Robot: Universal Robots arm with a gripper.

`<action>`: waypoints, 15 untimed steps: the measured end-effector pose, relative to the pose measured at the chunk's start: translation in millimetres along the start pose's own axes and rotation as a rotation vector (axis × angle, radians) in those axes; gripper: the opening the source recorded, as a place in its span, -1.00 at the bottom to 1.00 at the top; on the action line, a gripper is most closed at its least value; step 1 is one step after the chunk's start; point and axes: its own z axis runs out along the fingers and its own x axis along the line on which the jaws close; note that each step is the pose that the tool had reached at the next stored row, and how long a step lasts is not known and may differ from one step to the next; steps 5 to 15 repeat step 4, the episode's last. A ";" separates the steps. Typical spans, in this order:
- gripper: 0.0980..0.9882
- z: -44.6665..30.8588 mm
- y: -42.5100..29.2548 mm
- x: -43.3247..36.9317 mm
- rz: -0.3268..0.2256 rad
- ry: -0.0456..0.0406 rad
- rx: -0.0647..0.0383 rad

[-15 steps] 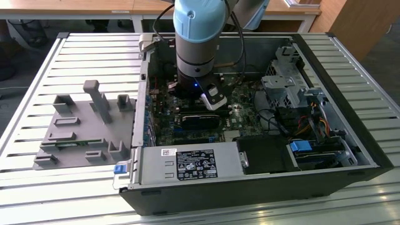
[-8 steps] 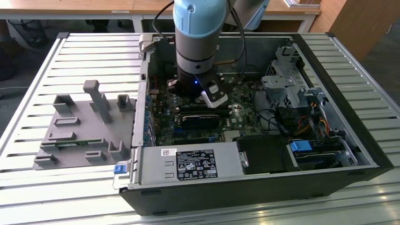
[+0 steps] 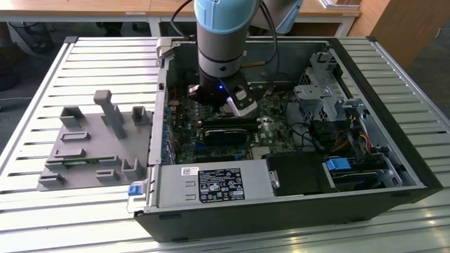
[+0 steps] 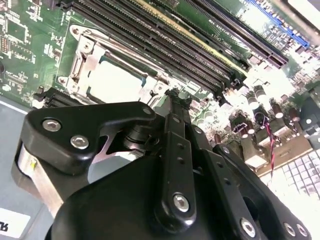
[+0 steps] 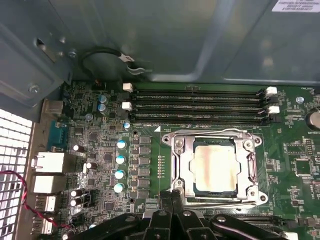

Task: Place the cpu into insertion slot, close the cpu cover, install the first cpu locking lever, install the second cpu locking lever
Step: 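Install the second cpu locking lever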

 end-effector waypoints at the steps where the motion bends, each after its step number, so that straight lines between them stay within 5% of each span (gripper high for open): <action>1: -0.98 -0.6 0.2 0.0 0.000 0.0000 0.000; 15: -0.98 -0.8 0.3 0.0 0.000 -0.0002 -0.001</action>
